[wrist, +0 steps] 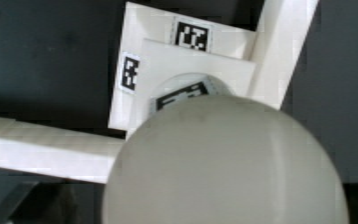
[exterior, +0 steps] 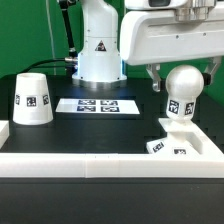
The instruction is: Assemble lamp
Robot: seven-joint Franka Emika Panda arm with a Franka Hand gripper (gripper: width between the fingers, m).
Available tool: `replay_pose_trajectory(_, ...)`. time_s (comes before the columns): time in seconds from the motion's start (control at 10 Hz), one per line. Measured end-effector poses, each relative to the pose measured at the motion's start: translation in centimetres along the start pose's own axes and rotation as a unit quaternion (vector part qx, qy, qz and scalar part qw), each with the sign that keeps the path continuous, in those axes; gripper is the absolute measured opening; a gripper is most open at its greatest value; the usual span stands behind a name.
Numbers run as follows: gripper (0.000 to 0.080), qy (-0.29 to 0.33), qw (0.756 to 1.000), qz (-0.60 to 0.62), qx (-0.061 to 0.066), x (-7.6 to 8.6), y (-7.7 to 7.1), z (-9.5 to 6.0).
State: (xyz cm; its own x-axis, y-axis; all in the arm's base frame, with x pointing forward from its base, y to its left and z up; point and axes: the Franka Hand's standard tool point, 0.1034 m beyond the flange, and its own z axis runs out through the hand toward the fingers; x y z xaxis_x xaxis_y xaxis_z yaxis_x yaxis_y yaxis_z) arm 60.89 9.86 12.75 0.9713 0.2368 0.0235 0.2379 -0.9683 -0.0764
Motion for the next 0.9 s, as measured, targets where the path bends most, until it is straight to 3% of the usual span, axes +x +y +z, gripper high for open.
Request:
replay_pose_trajectory(0.2,0.0698,0.003,1.000,0.001,0.001,0.06,0.10,-0.01)
replay_pose_trajectory(0.3,0.0572,0.000,1.000,0.002,0.001,-0.28,0.32,0.29)
replay_pose_trajectory(0.7,0.0577,0.000,1.000,0.013,0.001,-0.25,0.31,0.27)
replay_pose_trajectory(0.9,0.0577,0.000,0.991,0.134,0.000,-0.26,0.12,0.23)
